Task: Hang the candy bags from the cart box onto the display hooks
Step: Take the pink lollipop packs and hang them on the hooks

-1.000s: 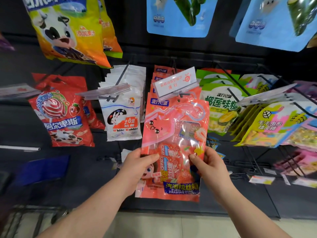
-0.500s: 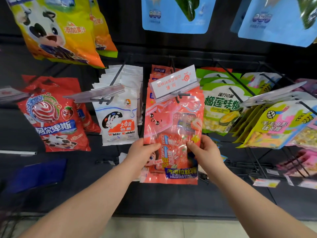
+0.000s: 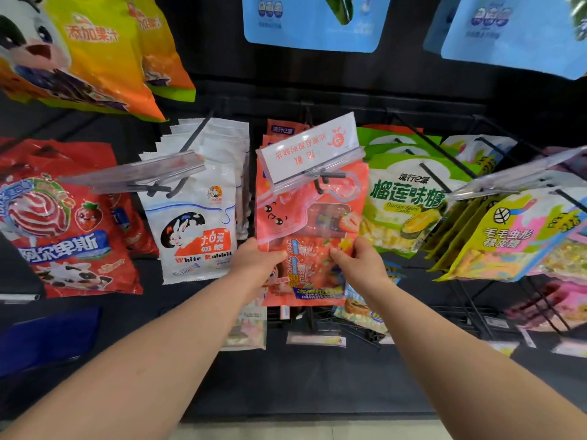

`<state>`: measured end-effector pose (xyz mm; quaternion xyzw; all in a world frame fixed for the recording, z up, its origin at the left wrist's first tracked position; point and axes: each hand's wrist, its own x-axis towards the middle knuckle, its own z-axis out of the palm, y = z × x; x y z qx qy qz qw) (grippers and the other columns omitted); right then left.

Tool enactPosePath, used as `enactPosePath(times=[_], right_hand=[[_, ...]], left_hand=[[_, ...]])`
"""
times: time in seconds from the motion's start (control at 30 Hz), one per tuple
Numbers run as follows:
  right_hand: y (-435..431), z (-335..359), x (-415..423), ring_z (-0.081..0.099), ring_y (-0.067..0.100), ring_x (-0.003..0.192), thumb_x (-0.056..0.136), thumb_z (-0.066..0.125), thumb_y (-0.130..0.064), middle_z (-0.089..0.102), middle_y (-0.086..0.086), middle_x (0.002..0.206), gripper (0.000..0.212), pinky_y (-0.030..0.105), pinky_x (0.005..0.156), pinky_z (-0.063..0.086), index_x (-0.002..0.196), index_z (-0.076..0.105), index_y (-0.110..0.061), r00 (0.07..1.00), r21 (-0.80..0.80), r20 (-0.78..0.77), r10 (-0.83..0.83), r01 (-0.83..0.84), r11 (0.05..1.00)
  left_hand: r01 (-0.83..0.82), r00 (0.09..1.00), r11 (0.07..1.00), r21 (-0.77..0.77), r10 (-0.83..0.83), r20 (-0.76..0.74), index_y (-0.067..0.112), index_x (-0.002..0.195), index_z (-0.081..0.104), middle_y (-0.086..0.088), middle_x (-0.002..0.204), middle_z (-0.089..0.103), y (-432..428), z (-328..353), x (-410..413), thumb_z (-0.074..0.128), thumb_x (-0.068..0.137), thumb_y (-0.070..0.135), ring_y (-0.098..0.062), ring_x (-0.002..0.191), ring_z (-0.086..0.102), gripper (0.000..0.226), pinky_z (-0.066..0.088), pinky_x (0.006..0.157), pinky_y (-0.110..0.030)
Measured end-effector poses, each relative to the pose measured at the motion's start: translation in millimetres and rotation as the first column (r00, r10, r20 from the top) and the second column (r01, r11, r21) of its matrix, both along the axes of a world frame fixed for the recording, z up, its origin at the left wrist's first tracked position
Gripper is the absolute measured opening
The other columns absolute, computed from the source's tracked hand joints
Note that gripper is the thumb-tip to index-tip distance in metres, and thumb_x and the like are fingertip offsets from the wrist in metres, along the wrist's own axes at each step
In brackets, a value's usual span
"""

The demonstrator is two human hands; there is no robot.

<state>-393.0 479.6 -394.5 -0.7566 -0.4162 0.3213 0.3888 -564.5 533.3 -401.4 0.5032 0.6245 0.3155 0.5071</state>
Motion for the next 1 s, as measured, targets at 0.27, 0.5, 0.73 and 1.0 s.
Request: enactPosePath(times=[0.27, 0.5, 0.73, 1.0], right_hand=[[-13, 15, 1, 0.053, 0.015, 0.083, 0.092, 0.059, -0.032, 0.056, -0.008, 0.098, 0.038, 0.030, 0.070, 0.039, 0.125, 0.047, -0.018, 0.990, -0.050, 0.102, 0.100, -0.095, 0.994], [-58, 47, 4, 0.038, 0.030, 0.131, 0.091, 0.053, -0.043, 0.038, 0.007, 0.143, 0.061, 0.045, 0.105, 0.037, 0.143, 0.029, -0.020, 0.703, -0.315, 0.588, 0.400, -0.256, 0.914], [-91, 90, -2, 0.019, 0.030, 0.142, 0.093, 0.051, -0.044, 0.026, 0.007, 0.152, 0.064, 0.054, 0.113, 0.020, 0.147, 0.024, -0.020, 0.405, -0.447, 0.698, 0.591, -0.398, 0.801], [-110, 120, -47, 0.013, 0.031, 0.145, 0.093, 0.047, -0.045, 0.021, 0.008, 0.157, 0.068, 0.054, 0.114, 0.016, 0.150, 0.020, -0.018, 0.213, -0.484, 0.714, 0.667, -0.539, 0.690]], left_hand=[[-0.064, 0.998, 0.998, 0.020, 0.064, 0.017, 0.015, 0.113, 0.054, -0.004, 0.103, 0.066, -14, 8, 1, 0.071, 0.083, 0.015, -0.017, 0.083, 0.062, 0.035, 0.045, 0.059, -0.025], [0.227, 0.918, 0.961, 0.158, -0.158, -0.363, 0.021, 0.120, 0.055, -0.002, 0.110, 0.061, -55, 39, -6, 0.068, 0.083, 0.027, -0.015, 0.092, 0.061, 0.039, 0.052, 0.078, -0.027], [0.465, 0.463, 0.881, 0.093, -0.152, -0.873, 0.024, 0.152, 0.020, -0.005, 0.157, 0.026, -102, 81, -21, 0.048, 0.090, 0.057, -0.026, 0.143, 0.026, 0.076, 0.034, 0.112, -0.041], [0.306, 0.409, 0.950, 0.057, -0.078, -0.909, 0.024, 0.155, 0.007, -0.004, 0.163, 0.007, -163, 110, -83, 0.042, 0.092, 0.059, -0.029, 0.149, 0.006, 0.080, 0.017, 0.118, -0.047]])
